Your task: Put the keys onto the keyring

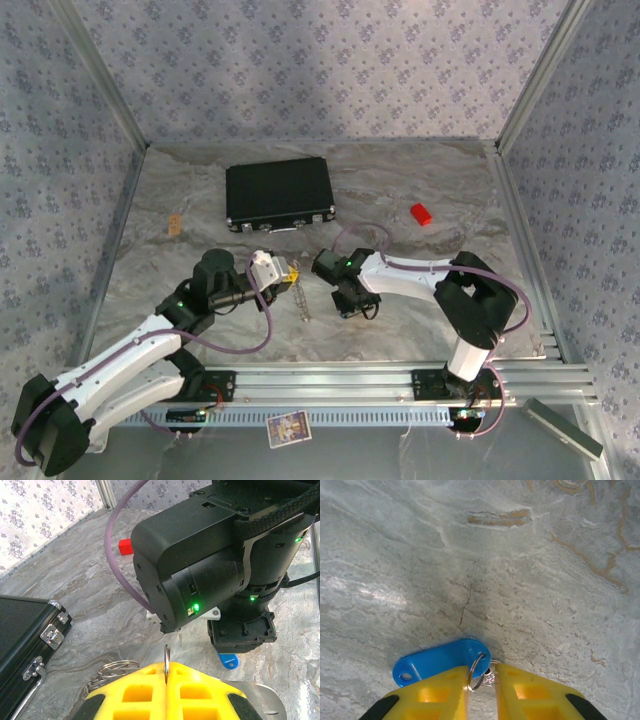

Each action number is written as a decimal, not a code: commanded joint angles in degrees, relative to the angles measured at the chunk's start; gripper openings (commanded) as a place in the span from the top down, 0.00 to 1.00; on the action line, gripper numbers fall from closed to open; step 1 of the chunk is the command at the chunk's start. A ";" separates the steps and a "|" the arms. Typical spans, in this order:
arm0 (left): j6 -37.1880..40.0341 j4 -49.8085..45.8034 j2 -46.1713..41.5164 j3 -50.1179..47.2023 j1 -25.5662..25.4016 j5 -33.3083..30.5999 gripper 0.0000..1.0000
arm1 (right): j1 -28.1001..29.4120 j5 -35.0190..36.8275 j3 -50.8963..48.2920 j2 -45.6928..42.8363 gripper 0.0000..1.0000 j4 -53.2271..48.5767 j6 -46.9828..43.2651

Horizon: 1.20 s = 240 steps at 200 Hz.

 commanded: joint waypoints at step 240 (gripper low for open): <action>1.04 0.82 -1.10 2.44 -0.16 0.81 1.00 | -0.30 1.76 2.83 1.83 0.96 -3.00 -0.99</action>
